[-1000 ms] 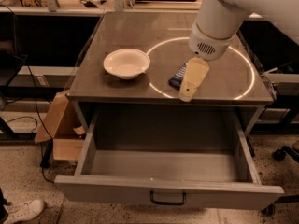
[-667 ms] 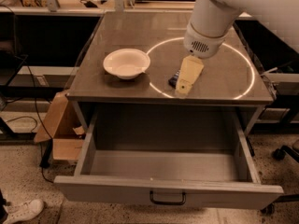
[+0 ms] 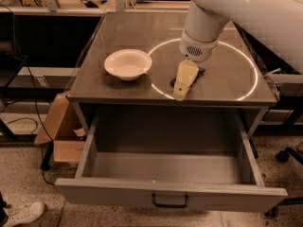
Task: Place rxbar blueberry into top drawer
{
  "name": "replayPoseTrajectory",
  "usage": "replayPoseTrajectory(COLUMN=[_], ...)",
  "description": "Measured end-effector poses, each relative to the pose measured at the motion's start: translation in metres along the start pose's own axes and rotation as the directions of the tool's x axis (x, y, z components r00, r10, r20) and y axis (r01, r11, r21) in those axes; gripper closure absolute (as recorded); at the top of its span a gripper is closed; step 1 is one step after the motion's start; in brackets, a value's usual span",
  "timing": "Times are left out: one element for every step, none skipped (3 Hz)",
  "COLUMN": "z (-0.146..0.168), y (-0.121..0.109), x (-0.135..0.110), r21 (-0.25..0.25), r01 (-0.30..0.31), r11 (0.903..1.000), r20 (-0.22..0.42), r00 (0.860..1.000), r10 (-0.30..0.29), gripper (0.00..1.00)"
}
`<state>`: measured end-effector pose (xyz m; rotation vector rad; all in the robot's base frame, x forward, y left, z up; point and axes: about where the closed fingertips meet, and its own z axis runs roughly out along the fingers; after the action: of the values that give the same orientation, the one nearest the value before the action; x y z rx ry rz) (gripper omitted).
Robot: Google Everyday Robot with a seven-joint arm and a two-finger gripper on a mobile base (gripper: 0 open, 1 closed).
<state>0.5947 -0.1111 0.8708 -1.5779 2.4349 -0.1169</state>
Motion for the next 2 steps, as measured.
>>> replayPoseTrajectory(z=[0.01,0.038], y=[-0.014,-0.046], x=[0.001,0.0], r21=[-0.015,-0.049], r01=[-0.009,-0.026], r11=[0.9998,0.9985], r20=[-0.004,-0.031], r00=[1.0,0.999], r10=[0.009,0.025], gripper=[0.0,0.0])
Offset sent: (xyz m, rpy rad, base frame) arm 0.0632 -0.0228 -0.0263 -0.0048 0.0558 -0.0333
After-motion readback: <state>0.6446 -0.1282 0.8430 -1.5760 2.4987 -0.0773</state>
